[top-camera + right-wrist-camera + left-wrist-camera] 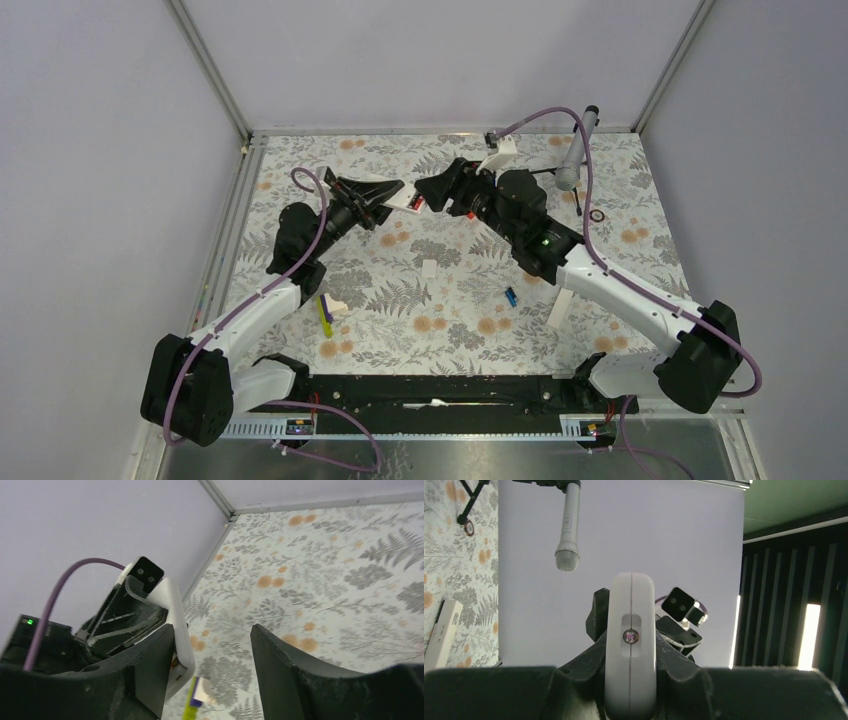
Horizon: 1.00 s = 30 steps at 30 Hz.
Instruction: Load the batteries into the remote control
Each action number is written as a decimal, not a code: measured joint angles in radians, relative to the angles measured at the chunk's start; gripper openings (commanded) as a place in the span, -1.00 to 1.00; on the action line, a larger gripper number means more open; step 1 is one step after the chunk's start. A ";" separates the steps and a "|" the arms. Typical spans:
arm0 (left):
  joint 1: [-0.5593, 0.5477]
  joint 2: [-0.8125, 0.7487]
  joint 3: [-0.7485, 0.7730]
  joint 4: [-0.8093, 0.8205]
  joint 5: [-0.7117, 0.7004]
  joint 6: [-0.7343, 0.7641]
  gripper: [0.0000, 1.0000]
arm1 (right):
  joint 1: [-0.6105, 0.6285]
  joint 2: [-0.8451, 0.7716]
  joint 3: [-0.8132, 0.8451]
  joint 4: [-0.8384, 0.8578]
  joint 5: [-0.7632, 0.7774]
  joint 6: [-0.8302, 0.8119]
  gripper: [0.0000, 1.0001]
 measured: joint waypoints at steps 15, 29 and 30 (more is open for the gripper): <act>0.036 -0.070 0.036 -0.177 0.044 0.112 -1.00 | -0.006 0.019 0.132 -0.185 -0.037 -0.277 0.82; 0.090 -0.078 0.209 -0.249 0.257 0.562 -1.00 | -0.035 -0.077 0.097 -0.239 -0.418 -0.032 0.69; 0.090 -0.078 0.213 -0.247 0.270 0.573 -1.00 | -0.035 -0.076 0.089 -0.233 -0.439 -0.029 0.67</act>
